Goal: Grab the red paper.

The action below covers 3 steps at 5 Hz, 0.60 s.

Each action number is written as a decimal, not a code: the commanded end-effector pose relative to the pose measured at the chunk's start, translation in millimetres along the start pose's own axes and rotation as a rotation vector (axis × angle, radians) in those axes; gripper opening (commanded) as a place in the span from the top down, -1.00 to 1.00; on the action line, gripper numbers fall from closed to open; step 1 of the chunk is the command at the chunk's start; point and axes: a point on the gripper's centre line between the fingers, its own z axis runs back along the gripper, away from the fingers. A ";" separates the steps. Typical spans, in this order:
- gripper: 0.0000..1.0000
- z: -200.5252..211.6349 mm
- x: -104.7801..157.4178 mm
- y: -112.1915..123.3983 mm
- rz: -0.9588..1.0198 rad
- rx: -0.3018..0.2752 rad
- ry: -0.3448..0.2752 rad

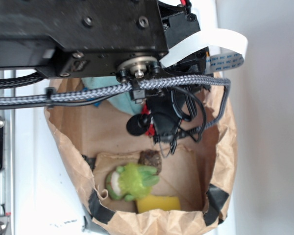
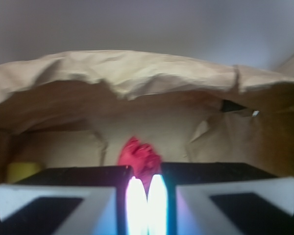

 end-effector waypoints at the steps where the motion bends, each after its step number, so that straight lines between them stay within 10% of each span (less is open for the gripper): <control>1: -1.00 -12.3 -0.5 -0.8 -0.015 0.031 -0.048; 3: -1.00 -26.0 -11.2 -13.3 -0.047 0.038 -0.028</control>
